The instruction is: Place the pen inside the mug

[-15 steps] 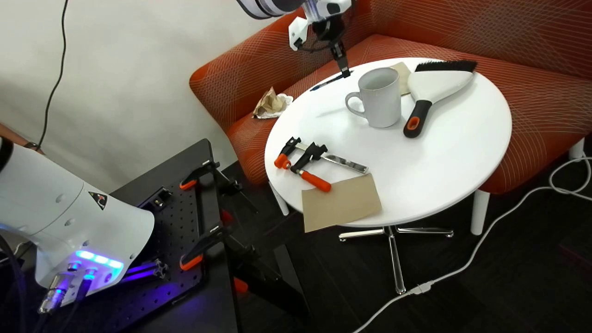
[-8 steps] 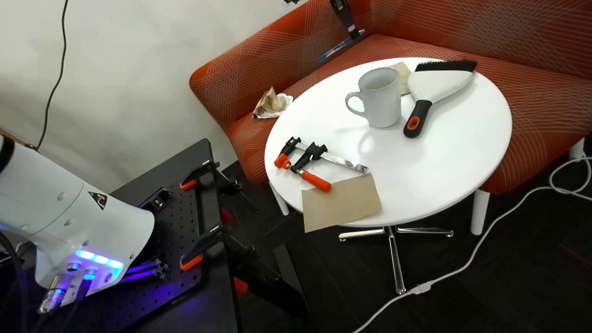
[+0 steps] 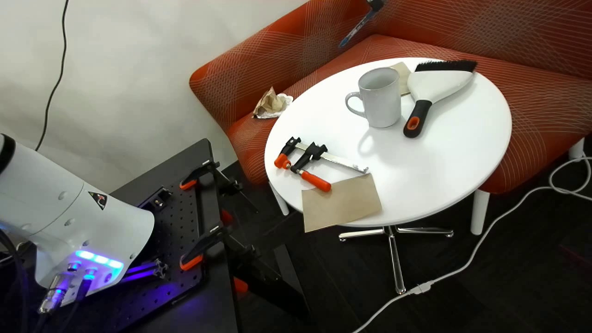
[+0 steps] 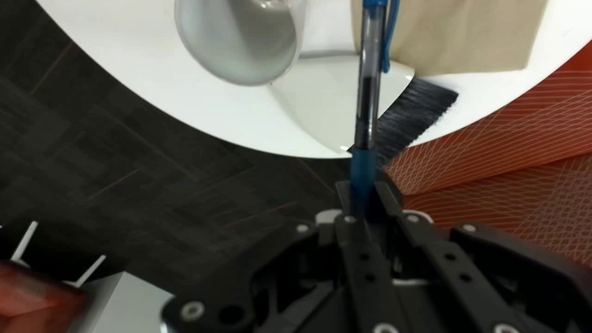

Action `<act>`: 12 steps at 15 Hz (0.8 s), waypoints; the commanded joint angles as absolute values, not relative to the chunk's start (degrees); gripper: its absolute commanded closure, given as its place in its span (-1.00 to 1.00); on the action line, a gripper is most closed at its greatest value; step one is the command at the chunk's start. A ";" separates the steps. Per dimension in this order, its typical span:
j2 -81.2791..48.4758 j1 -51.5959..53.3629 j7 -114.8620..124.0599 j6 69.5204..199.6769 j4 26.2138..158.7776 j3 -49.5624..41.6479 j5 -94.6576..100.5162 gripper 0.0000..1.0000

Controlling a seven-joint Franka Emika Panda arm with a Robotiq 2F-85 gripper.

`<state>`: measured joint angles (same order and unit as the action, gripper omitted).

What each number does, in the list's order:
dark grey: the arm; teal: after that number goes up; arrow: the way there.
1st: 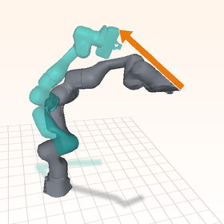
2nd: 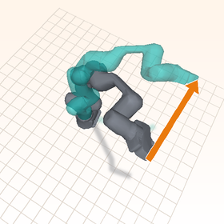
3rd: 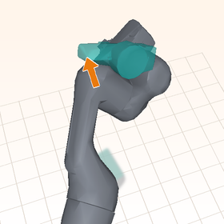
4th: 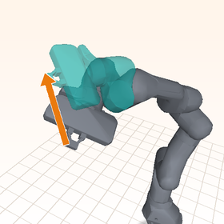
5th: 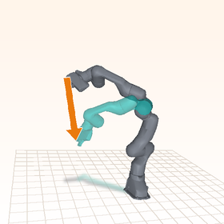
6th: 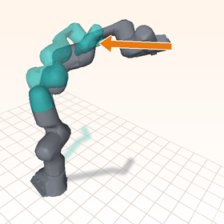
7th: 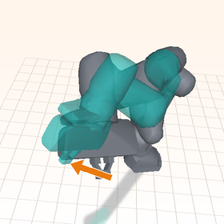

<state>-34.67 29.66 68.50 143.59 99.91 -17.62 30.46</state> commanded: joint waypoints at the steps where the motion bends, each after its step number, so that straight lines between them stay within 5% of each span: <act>1: -31.77 30.61 77.34 143.24 102.86 -19.33 40.06 0.94; 12: -30.41 25.92 113.56 129.72 104.67 -10.99 72.87 0.94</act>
<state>-33.20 28.67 106.43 134.99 101.85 -15.24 67.44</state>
